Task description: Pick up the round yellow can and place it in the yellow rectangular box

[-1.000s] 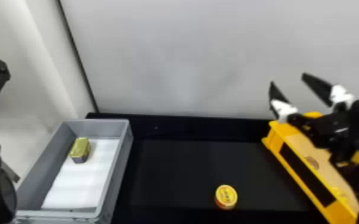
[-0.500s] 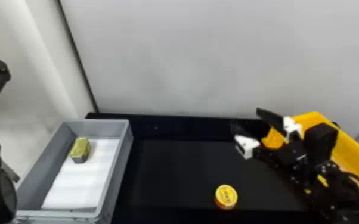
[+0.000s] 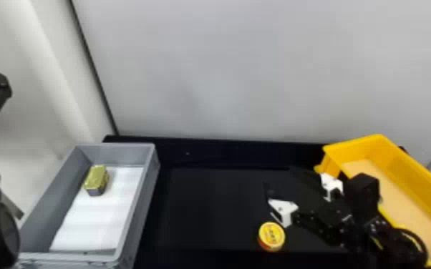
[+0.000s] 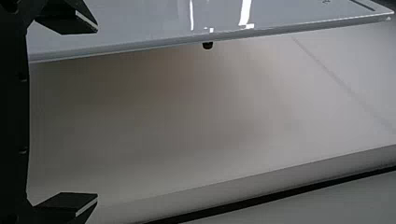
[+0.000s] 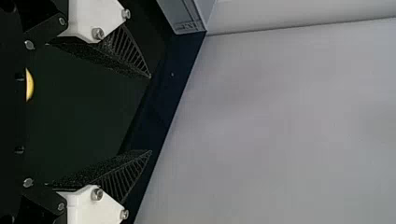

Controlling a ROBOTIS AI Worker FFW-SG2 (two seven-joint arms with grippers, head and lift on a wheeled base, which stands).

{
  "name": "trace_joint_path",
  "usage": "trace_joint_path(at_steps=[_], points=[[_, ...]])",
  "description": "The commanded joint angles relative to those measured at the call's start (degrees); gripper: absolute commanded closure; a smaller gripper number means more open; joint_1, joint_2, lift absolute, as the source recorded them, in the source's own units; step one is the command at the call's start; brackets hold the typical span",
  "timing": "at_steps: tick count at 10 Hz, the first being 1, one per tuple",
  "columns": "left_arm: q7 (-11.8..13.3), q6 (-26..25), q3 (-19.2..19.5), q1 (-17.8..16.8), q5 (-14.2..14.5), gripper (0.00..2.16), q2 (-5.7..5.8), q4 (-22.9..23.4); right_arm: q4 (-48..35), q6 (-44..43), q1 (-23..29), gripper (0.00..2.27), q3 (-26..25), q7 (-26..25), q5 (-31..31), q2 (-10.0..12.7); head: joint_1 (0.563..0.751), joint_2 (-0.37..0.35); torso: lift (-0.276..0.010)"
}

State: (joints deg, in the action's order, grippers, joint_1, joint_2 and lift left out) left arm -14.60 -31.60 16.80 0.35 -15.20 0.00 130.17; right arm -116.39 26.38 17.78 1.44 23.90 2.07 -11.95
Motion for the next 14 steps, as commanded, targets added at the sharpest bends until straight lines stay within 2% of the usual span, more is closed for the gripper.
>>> trace_joint_path(at_steps=[1,4,6,8,11,14], points=[[0.1,-0.1,0.2,0.0,0.0,0.02,-0.15,0.0,-3.1,4.3,0.9,0.29,0.8,0.5,1.1,-0.1,0.694,0.014,-0.061],[0.4,-0.1,0.9,0.0,-0.1,0.02,-0.15,0.2,-5.2,6.5,3.1,0.29,1.8,0.9,3.5,-0.8,0.694,0.014,-0.061],[0.4,-0.1,1.1,0.0,-0.1,0.02,-0.15,0.2,-6.4,8.7,3.7,0.29,0.0,5.5,9.8,-0.5,0.694,0.014,-0.061],[0.7,-0.2,1.8,0.2,-0.1,0.02,-0.15,0.3,-8.3,12.6,3.3,0.29,1.5,4.7,9.4,-1.6,0.694,0.014,-0.061],[1.1,-0.4,2.4,0.4,0.0,0.02,-0.15,0.4,-10.6,20.1,3.0,0.29,5.2,4.0,8.0,-4.7,0.694,0.014,-0.061],[1.1,-0.6,3.3,1.0,0.0,0.02,-0.15,0.9,-11.7,23.1,2.4,0.29,5.1,4.1,7.8,-4.7,0.694,0.014,-0.061]])
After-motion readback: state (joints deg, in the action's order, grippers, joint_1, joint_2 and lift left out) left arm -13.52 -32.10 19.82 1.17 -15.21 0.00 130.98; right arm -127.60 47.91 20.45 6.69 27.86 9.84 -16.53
